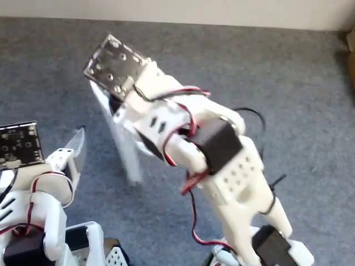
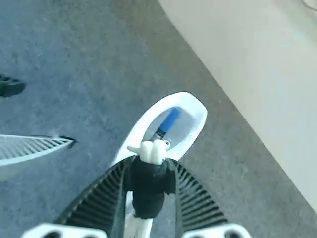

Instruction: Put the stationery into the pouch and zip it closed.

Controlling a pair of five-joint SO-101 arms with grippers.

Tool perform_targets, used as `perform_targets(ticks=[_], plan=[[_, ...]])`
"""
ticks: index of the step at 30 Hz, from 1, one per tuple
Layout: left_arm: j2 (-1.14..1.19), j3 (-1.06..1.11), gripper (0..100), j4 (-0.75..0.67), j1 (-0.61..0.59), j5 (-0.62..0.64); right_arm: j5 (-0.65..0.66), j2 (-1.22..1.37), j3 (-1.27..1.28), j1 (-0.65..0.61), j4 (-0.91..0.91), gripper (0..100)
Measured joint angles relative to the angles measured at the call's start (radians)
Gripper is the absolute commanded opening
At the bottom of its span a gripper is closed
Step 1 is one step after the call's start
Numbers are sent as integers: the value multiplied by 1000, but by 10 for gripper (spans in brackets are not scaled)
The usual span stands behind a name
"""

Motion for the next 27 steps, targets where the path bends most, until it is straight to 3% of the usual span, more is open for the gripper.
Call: perform_targets(ticks=[5, 10, 14, 19, 27], plan=[[2, -51, 330, 115, 166, 0, 2, -60, -2, 2, 118, 4], [-2, -183, 331, 245, 304, 0, 97, -68, -3, 2, 193, 4], [-2, -198, 331, 275, 364, 0, 114, -68, -9, 2, 195, 4], [-2, -198, 328, 275, 331, -17, 117, -68, -9, 2, 201, 4], [-2, -198, 326, 219, 78, -83, 169, -68, -9, 2, 201, 4]])
